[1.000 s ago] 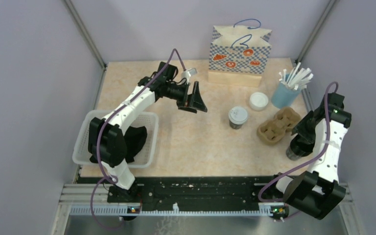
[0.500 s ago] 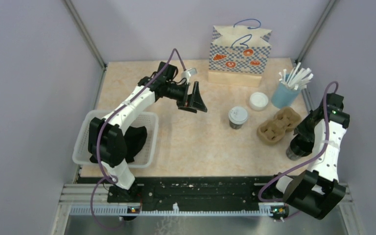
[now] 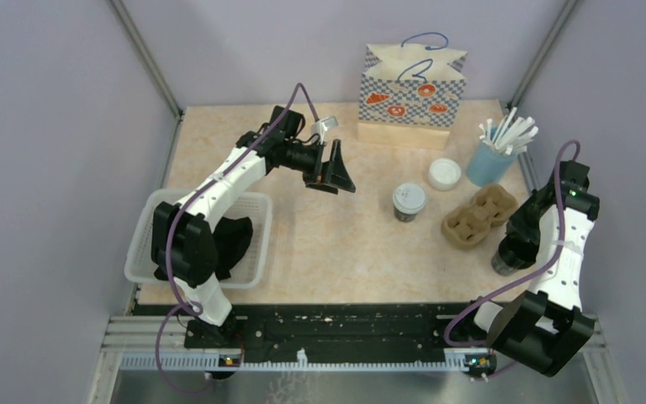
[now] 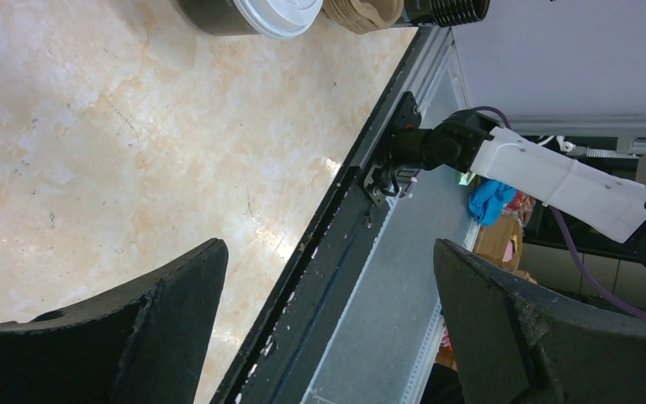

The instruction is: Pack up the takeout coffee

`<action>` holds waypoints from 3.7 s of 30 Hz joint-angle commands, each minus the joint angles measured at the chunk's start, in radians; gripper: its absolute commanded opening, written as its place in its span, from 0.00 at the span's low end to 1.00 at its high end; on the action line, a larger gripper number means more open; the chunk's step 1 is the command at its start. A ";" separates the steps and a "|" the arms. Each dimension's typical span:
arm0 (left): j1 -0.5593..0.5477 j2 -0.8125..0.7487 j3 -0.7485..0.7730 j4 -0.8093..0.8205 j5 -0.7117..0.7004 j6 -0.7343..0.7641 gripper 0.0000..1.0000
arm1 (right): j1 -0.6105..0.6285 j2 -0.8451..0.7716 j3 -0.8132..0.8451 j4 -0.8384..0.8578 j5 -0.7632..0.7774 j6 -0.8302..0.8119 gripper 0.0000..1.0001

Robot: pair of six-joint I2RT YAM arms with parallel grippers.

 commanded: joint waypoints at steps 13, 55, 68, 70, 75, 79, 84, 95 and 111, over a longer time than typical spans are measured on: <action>0.002 -0.001 0.027 0.013 0.031 0.018 0.98 | -0.007 -0.012 0.000 0.017 0.041 -0.006 0.00; 0.001 0.026 0.048 0.002 0.014 0.030 0.98 | 0.018 -0.019 0.504 -0.384 0.256 0.032 0.00; 0.004 -0.096 0.020 -0.044 -0.134 0.041 0.98 | 0.798 0.166 0.755 -0.381 0.316 0.172 0.00; 0.008 -0.146 -0.018 -0.060 -0.190 0.025 0.98 | 0.970 0.192 0.690 -0.347 0.352 0.221 0.00; 0.014 -0.320 -0.141 -0.041 -0.274 -0.071 0.98 | 1.266 0.256 0.472 -0.190 0.351 0.290 0.00; 0.013 -0.421 -0.208 -0.053 -0.325 -0.124 0.98 | 1.320 0.330 0.359 -0.044 0.313 0.266 0.00; 0.014 -0.490 -0.239 -0.102 -0.352 -0.142 0.98 | 1.326 0.438 0.309 0.060 0.263 0.229 0.00; 0.014 -0.462 -0.139 -0.158 -0.388 -0.137 0.98 | 1.341 0.509 0.294 0.074 0.256 0.181 0.24; 0.013 -0.288 -0.035 -0.154 -0.317 -0.091 0.98 | 0.763 0.228 0.303 0.223 0.445 0.385 0.45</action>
